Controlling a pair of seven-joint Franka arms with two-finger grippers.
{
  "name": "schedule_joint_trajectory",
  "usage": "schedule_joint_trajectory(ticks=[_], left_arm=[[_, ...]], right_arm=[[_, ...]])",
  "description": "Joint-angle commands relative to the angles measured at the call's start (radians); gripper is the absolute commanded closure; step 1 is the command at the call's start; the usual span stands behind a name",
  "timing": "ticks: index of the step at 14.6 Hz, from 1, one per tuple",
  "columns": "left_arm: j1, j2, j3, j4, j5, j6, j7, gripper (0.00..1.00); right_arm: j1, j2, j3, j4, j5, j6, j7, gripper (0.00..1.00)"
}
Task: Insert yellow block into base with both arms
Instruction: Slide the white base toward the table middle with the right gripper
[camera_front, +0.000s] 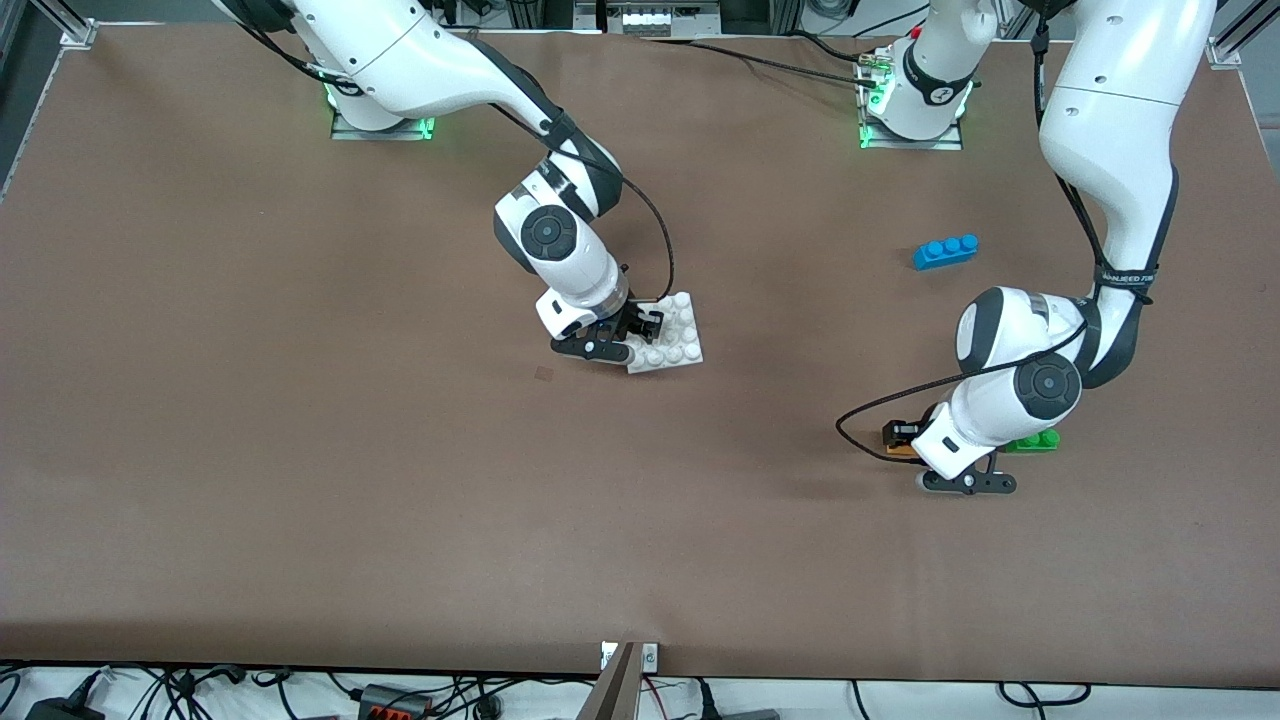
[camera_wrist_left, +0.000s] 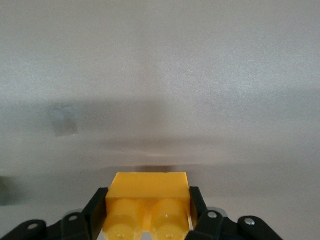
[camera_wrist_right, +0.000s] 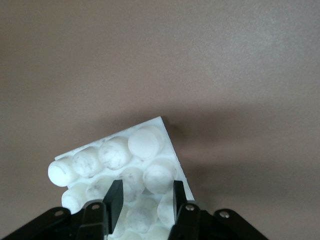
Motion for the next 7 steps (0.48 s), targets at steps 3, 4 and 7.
schedule_joint_trajectory(ticks=[3,4,7], left_arm=[[0.011,-0.042,-0.025,-0.017,0.014,-0.041,-0.021,0.3],[0.01,-0.043,-0.025,-0.017,0.012,-0.042,-0.023,0.3],[0.011,-0.05,-0.025,-0.009,0.012,-0.061,-0.024,0.3]], right_arm=[[0.037,0.013,-0.003,0.019,0.0,-0.052,0.042,0.53],[0.039,0.01,-0.003,0.019,0.0,-0.071,0.045,0.53],[0.033,-0.001,-0.005,0.025,-0.01,-0.096,0.043,0.51]])
